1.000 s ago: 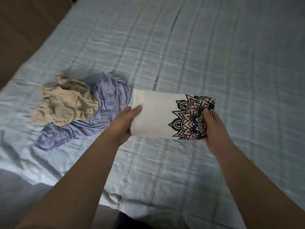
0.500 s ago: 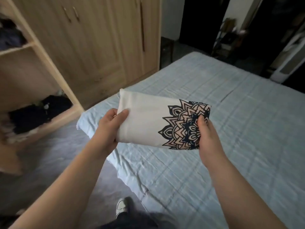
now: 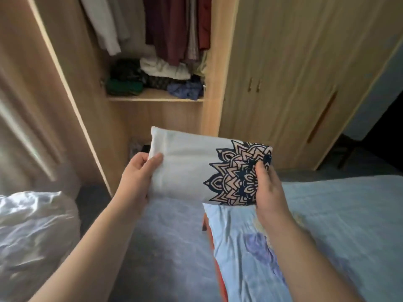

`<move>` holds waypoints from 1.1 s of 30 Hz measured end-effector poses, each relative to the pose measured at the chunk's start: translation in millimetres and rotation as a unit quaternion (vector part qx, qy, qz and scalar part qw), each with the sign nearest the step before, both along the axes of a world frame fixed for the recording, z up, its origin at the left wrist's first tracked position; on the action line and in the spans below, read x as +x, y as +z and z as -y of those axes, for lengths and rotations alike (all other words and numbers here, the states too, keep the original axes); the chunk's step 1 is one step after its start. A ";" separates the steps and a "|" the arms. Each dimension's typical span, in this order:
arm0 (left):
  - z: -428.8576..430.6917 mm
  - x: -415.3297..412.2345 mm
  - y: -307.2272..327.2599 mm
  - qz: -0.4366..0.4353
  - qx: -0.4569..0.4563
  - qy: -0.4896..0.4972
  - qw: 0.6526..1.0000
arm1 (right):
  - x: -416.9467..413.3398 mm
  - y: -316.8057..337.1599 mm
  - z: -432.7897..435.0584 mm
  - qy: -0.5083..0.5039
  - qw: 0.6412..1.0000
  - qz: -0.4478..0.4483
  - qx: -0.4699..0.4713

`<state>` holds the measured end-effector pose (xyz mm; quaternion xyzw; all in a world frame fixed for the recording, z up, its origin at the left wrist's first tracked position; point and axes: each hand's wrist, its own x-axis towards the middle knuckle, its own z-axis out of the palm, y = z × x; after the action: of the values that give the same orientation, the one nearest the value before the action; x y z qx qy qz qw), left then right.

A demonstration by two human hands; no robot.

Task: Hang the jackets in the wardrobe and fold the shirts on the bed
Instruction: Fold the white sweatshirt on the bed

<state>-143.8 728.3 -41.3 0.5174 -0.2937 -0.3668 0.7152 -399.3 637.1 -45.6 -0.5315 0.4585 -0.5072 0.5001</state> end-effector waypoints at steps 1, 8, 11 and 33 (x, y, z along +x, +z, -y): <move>3.7 24.4 3.2 0.002 -0.006 0.020 1.000 | 28.0 5.6 10.3 0.016 1.000 -0.006 -0.008; 47.1 146.5 19.0 0.021 0.003 0.062 0.998 | 164.7 27.4 82.5 0.035 0.998 -0.017 -0.049; 84.9 180.1 15.0 0.015 0.009 0.063 0.998 | 200.4 23.6 123.1 0.041 0.998 -0.021 -0.040; 468.2 386.5 -8.4 0.040 0.077 0.192 0.978 | 434.8 -6.5 539.6 0.132 0.989 -0.064 -0.037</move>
<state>242.8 260.1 -49.8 0.6316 -0.1883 -0.2233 0.7182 35.5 97.6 -52.1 -0.6368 0.3966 -0.4183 0.5121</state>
